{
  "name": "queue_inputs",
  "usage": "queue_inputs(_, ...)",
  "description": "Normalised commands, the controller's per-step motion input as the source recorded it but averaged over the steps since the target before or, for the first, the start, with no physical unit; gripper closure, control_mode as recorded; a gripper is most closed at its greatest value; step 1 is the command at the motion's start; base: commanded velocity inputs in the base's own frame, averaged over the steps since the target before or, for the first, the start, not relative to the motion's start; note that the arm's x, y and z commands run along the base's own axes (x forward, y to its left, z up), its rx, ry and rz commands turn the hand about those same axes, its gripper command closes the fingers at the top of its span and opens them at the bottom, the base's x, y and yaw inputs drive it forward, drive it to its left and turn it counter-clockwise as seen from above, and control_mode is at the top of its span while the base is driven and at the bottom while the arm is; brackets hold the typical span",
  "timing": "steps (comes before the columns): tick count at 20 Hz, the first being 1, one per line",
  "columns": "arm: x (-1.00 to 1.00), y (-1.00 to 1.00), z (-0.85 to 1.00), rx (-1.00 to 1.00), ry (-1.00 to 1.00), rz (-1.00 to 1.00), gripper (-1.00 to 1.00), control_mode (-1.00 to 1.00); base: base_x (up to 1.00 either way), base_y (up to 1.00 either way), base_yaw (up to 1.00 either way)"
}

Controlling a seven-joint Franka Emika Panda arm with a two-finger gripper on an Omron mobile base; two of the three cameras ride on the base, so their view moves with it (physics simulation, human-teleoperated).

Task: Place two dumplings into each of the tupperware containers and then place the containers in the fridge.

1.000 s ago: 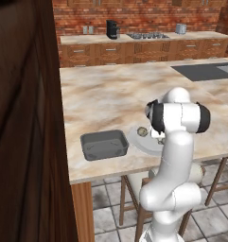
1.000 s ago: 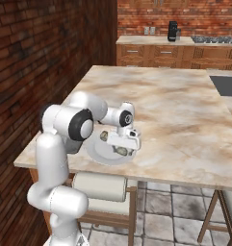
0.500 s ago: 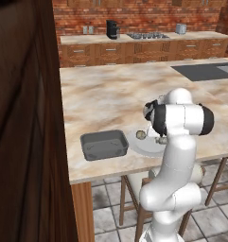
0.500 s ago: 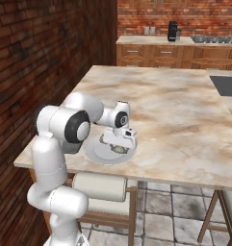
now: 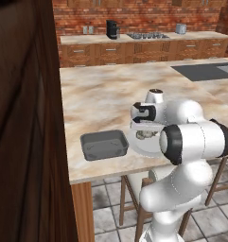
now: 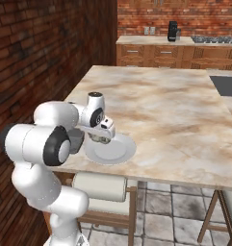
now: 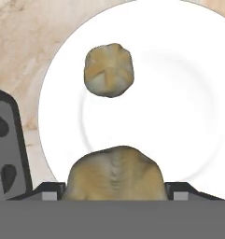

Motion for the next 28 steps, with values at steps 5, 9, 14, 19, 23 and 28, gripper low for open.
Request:
queue_inputs(5, -0.02, 1.00, 0.38, -0.02, -0.09, 0.01, 1.00, -1.00, 0.00, 0.00, 0.00)
queue_inputs(9, 0.00, 1.00, 0.25, -0.03, 0.02, 0.01, 1.00, -1.00, 0.00, 0.00, 0.00)
queue_inputs(14, 0.03, 0.83, 0.00, 0.00, 0.16, 0.03, 1.00, -1.00, 0.00, 0.00, 0.00)
queue_inputs(19, 0.05, 0.19, -0.36, 0.00, 0.00, 0.00, 1.00, -1.00, 0.00, 0.00, 0.00)
queue_inputs(23, 0.00, 0.01, -0.41, 0.00, 0.00, 0.00, -1.00, -1.00, 0.00, 0.00, 0.00)
queue_inputs(28, 0.00, 0.00, -0.02, 0.00, 0.00, 0.00, -1.00, -1.00, 0.00, 0.00, 0.00)
